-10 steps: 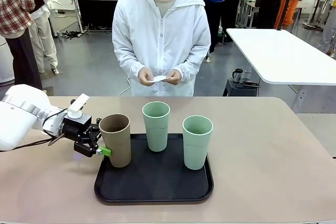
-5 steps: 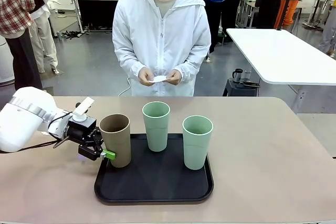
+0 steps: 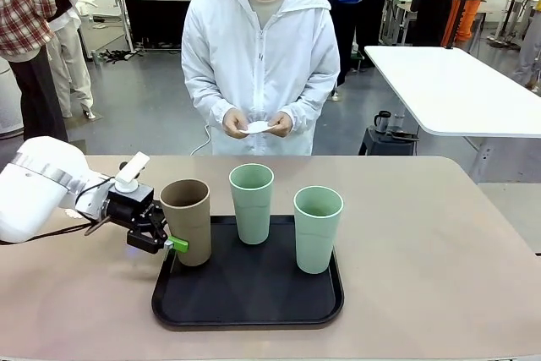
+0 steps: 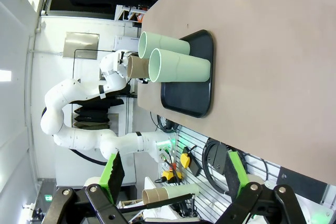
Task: Place coasters on the table and set cups on them.
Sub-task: Pick up one Reusable plastic cup and place it on a coaster set by the human.
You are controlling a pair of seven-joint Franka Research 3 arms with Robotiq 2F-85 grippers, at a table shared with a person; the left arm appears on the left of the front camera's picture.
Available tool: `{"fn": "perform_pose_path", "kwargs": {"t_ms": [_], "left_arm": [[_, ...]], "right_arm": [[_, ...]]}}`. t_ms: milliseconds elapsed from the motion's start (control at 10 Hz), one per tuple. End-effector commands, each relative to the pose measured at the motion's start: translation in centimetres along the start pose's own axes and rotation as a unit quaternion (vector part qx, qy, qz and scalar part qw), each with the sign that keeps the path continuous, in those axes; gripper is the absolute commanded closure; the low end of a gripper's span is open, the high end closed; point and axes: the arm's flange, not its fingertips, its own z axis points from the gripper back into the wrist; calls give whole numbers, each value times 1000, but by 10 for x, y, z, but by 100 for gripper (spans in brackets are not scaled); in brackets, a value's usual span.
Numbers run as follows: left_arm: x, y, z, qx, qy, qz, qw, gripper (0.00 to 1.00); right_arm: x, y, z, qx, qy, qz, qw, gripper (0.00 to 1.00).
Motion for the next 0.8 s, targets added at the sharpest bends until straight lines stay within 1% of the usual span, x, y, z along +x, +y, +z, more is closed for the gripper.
{"fn": "perform_pose_path", "kwargs": {"t_ms": [0, 100, 200, 300, 400, 500, 600, 700], "left_arm": [[56, -22, 2, 43, 2, 9, 999, 100], [87, -28, 5, 56, 0, 4, 998, 100], [116, -34, 8, 71, 12, 8, 997, 100], [133, -36, 9, 82, 18, 15, 996, 100], [141, -38, 9, 83, 28, 27, 996, 100], [140, -43, 10, 82, 32, 32, 996, 100], [139, -32, 19, 68, 14, 6, 998, 100], [139, -32, 19, 68, 14, 6, 998, 100]], "right_arm": [[0, 0, 0, 6, 0, -1, 1000, 0], [0, 0, 0, 6, 0, -1, 1000, 0], [0, 0, 0, 6, 0, -1, 1000, 0], [0, 0, 0, 6, 0, -1, 1000, 0], [0, 0, 0, 6, 0, -1, 1000, 0], [0, 0, 0, 6, 0, -1, 1000, 0], [0, 0, 0, 6, 0, -1, 1000, 0], [0, 0, 0, 6, 0, -1, 1000, 0]]}}
